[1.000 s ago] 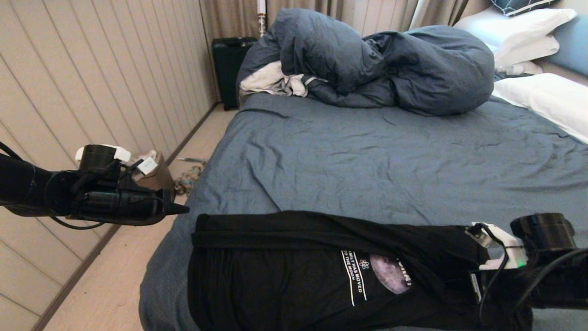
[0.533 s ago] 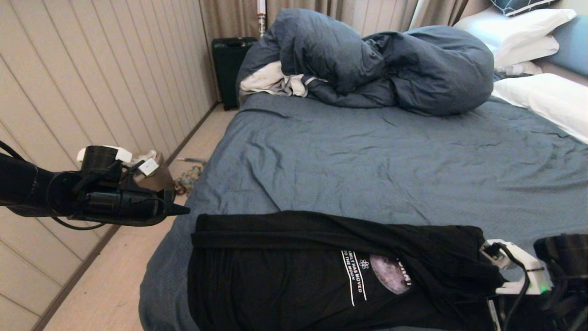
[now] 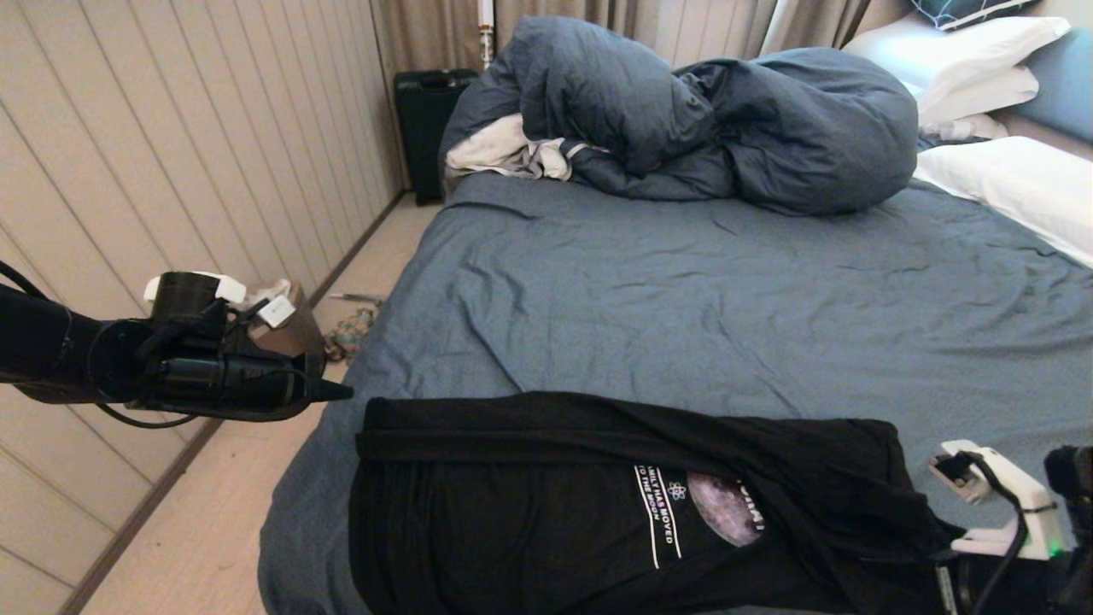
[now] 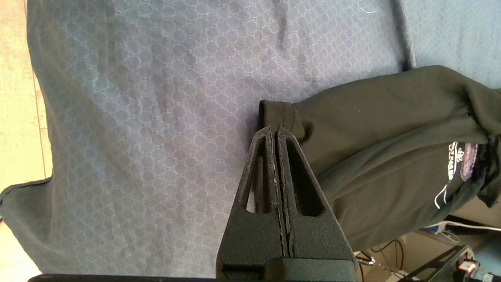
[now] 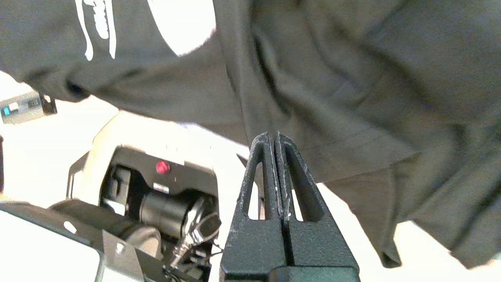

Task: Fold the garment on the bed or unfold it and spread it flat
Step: Fold the black T-shirt

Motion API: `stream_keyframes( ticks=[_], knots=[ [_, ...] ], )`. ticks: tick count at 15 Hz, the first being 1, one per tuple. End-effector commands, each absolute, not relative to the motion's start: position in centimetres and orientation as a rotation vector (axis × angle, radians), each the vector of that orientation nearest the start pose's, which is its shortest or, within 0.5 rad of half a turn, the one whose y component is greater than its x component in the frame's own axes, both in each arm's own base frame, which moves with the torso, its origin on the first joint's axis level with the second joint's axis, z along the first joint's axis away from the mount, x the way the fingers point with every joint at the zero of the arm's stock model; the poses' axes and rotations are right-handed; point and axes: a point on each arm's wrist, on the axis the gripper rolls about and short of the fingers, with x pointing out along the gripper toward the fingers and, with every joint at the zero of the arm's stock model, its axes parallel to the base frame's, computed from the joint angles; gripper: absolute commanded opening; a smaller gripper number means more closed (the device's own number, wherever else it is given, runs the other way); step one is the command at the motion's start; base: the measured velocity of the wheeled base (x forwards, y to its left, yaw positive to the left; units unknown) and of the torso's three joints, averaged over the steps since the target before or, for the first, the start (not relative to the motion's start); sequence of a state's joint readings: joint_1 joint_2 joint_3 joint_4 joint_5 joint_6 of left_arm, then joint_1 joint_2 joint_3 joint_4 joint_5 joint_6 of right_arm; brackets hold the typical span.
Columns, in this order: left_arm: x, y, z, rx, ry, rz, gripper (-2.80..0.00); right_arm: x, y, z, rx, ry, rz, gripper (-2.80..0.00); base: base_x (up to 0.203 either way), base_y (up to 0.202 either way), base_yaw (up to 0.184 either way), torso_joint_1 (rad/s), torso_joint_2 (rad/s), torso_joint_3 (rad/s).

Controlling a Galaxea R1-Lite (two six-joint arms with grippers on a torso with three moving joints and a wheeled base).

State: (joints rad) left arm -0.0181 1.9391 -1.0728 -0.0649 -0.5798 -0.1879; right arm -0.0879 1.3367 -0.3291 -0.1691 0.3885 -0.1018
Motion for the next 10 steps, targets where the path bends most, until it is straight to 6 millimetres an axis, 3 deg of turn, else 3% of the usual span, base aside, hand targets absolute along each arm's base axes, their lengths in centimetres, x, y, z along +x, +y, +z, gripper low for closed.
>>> stream_keyframes(
  ticks=[1, 4, 7, 10],
  knots=[
    [34.7, -1.9, 12.5, -0.399, 0.834, -0.496, -2.8, 15.8, -0.5, 12.3, 0.106, 0.745, 0.32, -2.8, 0.0, 0.0, 0.0, 0.0, 0.0, 0.0],
    [34.7, -1.9, 12.4, -0.389, 0.835, -0.488, -2.8, 17.8, 0.5, 13.8, 0.169, 0.74, 0.352, -2.8, 0.0, 0.0, 0.0, 0.0, 0.0, 0.0],
    [35.1, -1.8, 12.2, -0.381, 0.841, -0.461, -2.8, 20.9, 1.0, 14.2, 0.259, 0.774, 0.34, -2.8, 0.0, 0.0, 0.0, 0.0, 0.0, 0.0],
    [34.7, -0.1, 13.0, -0.365, 0.84, -0.324, -2.8, 22.9, 0.6, 16.1, 0.366, 0.758, 0.283, -2.8, 0.0, 0.0, 0.0, 0.0, 0.0, 0.0]
  ],
)
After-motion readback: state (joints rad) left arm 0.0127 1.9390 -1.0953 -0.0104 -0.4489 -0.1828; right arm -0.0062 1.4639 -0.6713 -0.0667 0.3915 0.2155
